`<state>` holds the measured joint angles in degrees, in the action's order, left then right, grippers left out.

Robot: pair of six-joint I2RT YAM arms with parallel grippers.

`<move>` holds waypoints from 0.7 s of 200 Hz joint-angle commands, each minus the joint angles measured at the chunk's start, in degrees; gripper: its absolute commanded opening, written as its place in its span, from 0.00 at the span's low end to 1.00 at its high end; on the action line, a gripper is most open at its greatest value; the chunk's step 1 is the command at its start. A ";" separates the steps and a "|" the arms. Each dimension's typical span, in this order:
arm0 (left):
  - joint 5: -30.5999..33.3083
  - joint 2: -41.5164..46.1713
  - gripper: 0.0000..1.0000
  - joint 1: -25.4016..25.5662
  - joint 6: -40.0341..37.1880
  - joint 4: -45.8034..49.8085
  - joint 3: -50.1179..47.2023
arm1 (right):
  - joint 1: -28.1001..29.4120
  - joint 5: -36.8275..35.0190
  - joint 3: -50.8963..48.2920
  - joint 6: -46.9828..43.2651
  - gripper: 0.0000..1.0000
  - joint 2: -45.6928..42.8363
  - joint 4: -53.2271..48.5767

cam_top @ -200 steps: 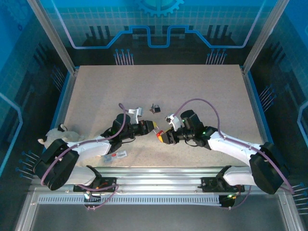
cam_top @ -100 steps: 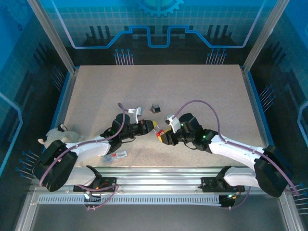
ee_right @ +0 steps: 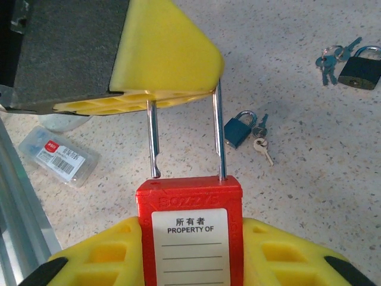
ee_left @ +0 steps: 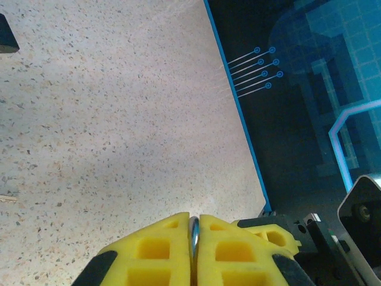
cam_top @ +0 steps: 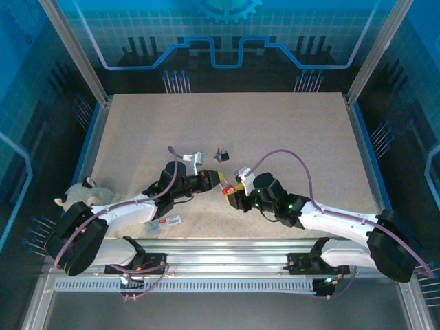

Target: Lock with the key

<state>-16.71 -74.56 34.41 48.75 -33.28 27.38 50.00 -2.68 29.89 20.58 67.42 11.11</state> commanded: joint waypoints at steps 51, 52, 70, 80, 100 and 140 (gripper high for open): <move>1.50 -0.05 0.00 1.27 0.53 6.12 1.55 | 1.98 -12.79 -1.11 2.31 0.00 -0.18 10.92; 1.46 -0.05 0.00 1.27 0.50 6.12 1.59 | 2.01 -12.79 -1.08 2.29 0.00 -0.18 10.93; 1.43 -0.53 0.00 1.55 0.47 6.14 1.64 | 2.02 -13.22 -0.63 2.54 0.00 -0.10 11.11; 1.50 -0.75 0.00 1.79 0.48 6.10 1.78 | 2.04 -13.28 -0.20 2.56 0.00 -0.09 11.14; 1.40 -1.11 0.00 1.97 0.28 5.98 1.82 | 1.99 -13.06 0.58 2.54 0.00 0.17 11.01; 0.90 -1.97 0.00 2.34 0.10 5.70 1.98 | 2.00 -12.95 1.66 2.30 0.00 0.34 11.11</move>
<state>-14.09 -75.13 35.42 49.15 -31.35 28.86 52.23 -9.21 28.49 20.99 67.90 15.03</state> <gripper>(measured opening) 0.058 0.320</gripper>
